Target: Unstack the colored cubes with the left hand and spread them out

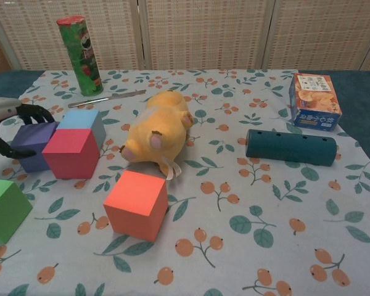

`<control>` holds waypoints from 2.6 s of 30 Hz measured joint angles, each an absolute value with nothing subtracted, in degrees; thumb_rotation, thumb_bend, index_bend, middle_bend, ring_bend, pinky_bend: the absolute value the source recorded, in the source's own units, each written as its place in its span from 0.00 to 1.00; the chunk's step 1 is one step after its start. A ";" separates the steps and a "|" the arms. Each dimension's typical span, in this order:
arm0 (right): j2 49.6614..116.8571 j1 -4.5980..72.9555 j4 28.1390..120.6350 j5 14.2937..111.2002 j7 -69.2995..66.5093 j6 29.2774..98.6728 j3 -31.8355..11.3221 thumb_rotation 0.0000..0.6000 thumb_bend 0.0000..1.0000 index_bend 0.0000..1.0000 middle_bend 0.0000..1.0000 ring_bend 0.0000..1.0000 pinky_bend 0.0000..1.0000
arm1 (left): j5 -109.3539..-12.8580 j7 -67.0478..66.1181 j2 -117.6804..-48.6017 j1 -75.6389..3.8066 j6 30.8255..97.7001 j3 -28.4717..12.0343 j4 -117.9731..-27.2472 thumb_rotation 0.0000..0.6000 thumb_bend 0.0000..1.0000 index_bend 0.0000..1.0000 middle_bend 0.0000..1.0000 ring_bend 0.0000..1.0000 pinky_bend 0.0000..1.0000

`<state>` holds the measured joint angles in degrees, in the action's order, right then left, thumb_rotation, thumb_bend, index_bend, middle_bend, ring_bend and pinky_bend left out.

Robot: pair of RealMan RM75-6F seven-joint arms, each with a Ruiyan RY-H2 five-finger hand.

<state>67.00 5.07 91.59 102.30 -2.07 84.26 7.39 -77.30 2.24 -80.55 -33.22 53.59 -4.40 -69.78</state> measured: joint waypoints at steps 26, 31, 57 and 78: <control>67.34 5.16 91.79 102.43 -1.25 83.53 7.75 1.00 0.16 0.00 0.00 0.00 0.00 | -79.91 10.06 -76.59 -27.96 56.15 -0.67 -66.42 1.00 0.35 0.13 0.23 0.14 0.17; 67.82 5.24 91.36 103.12 -2.19 83.65 8.00 1.00 0.17 0.00 0.00 0.00 0.00 | -79.90 10.54 -74.41 -27.93 54.13 0.14 -69.73 1.00 0.34 0.00 0.00 0.00 0.16; 67.47 5.65 91.59 101.89 -2.29 82.39 7.97 1.00 0.17 0.00 0.00 0.00 0.00 | -83.47 3.81 -77.55 -30.10 61.42 -4.23 -75.28 1.00 0.32 0.00 0.00 0.00 0.08; 66.88 5.46 91.84 101.46 -2.81 83.40 7.44 1.00 0.18 0.00 0.00 0.00 0.00 | -76.10 -4.86 -83.06 -35.74 53.00 -6.83 -73.98 1.00 0.31 0.00 0.00 0.00 0.08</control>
<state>66.88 5.46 91.84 101.46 -2.81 83.40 7.44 -76.10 -4.86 -83.06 -35.74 53.00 -6.83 -73.98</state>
